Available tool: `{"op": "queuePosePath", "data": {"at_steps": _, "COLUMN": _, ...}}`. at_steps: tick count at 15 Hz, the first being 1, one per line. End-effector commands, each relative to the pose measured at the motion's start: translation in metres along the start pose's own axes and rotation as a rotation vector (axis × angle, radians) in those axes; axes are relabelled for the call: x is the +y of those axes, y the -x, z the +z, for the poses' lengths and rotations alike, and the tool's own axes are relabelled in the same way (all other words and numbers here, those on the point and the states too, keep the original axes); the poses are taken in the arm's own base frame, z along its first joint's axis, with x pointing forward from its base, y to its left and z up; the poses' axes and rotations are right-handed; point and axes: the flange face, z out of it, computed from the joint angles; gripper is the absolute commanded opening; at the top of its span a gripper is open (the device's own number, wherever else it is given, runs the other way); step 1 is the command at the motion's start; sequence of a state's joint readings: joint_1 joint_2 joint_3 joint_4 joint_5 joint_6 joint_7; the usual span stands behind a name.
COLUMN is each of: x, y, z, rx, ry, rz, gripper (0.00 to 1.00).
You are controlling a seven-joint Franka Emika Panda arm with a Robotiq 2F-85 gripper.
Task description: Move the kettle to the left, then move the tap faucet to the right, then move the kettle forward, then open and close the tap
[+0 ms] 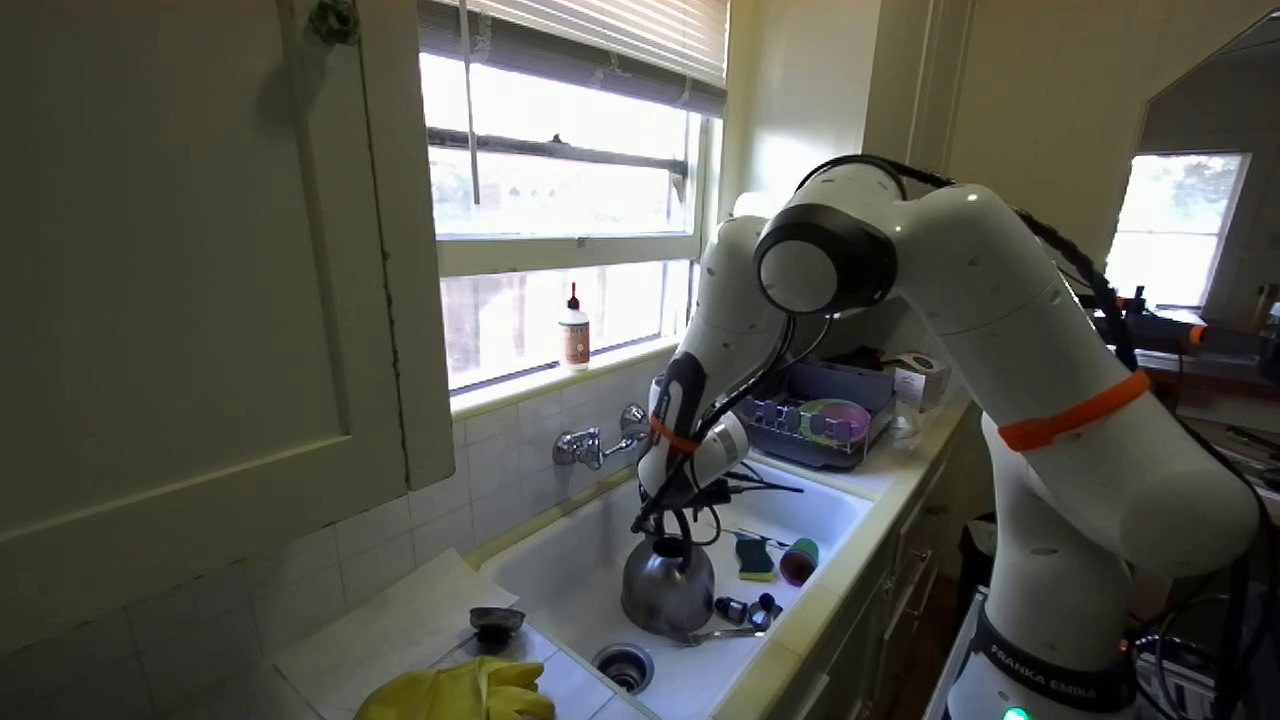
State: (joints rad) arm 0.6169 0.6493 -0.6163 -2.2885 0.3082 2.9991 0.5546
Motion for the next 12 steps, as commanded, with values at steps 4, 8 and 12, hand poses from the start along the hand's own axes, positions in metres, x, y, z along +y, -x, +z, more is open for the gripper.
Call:
{"op": "queuePosePath", "data": {"at_steps": 4, "x": 0.011, "y": 0.006, "z": -0.033, "rx": -0.178, "ry": -0.034, "rz": -0.039, "gripper": 1.0}}
{"op": "queuePosePath", "data": {"at_steps": 8, "x": 0.028, "y": -0.002, "z": -0.056, "rx": -0.257, "ry": -0.06, "rz": -0.06, "gripper": 1.0}}
{"op": "queuePosePath", "data": {"at_steps": 12, "x": 0.048, "y": -0.014, "z": -0.083, "rx": -0.332, "ry": -0.131, "rz": -0.092, "gripper": 1.0}}
